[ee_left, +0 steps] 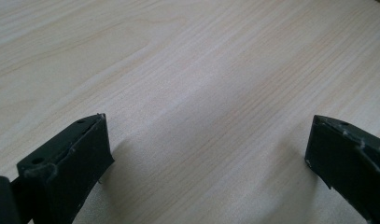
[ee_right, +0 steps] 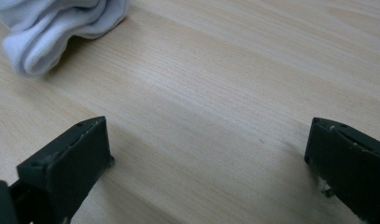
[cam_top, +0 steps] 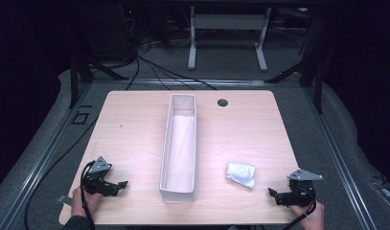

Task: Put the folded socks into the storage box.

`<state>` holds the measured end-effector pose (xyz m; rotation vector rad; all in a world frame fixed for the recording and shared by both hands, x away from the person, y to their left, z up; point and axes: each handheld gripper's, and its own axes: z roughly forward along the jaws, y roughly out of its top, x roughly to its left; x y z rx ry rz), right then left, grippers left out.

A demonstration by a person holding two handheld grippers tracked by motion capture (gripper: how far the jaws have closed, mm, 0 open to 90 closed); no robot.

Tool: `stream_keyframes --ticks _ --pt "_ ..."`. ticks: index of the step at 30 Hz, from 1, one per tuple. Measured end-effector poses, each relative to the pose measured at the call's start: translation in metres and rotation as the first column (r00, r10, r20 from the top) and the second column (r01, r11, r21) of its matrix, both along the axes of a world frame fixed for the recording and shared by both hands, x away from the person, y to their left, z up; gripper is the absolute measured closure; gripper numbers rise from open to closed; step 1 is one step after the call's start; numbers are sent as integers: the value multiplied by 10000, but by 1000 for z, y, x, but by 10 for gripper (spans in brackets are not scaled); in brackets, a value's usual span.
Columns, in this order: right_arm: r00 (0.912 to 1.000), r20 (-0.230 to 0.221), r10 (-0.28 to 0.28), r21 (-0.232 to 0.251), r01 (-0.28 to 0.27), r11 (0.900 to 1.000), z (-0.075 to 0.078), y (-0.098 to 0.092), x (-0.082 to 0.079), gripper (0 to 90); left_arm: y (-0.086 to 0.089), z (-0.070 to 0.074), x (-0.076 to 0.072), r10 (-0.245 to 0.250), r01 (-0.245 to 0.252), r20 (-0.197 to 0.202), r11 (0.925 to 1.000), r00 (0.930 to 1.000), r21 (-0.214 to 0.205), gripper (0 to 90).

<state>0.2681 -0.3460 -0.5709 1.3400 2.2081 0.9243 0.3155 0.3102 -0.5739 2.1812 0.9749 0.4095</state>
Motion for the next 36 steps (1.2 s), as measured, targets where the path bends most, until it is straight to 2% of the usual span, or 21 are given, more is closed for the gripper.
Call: stream_keyframes --ticks 9,10,13,16,22,23,25,28,36 --pt "9999 -60 -101 -269 100 9996 2 0 0 0 0 0 0 1 -1 1 10000 10000 -5 1" --pt "9999 -132 -69 -234 66 9997 3 0 0 0 0 0 0 4 -4 1 10000 10000 -4 1" --pt "9995 -313 -104 -590 86 9982 7 0 -1 0 0 0 0 -5 5 17 10000 10000 15 1" --pt "9991 -424 36 -599 -61 9982 10 0 -1 0 0 0 0 2 -2 5 10000 10000 -1 1" --pt "9980 -580 232 -810 -279 9963 25 3 -1 0 0 0 0 -1 1 12 10000 10000 12 1" --pt "9972 -645 381 -686 -426 9967 28 3 0 0 0 0 0 4 -4 -2 10000 10000 -1 1" --pt "9973 -632 378 -890 -434 9951 34 5 0 0 0 0 0 -2 2 10 10000 10000 16 1" --pt "9947 -797 642 -1108 -729 9912 47 9 2 1 0 0 0 10 -10 10 10000 10000 9 1" --pt "9919 -861 935 -1446 -1053 9839 68 19 8 5 0 0 0 12 -12 11 10000 10000 7 1"
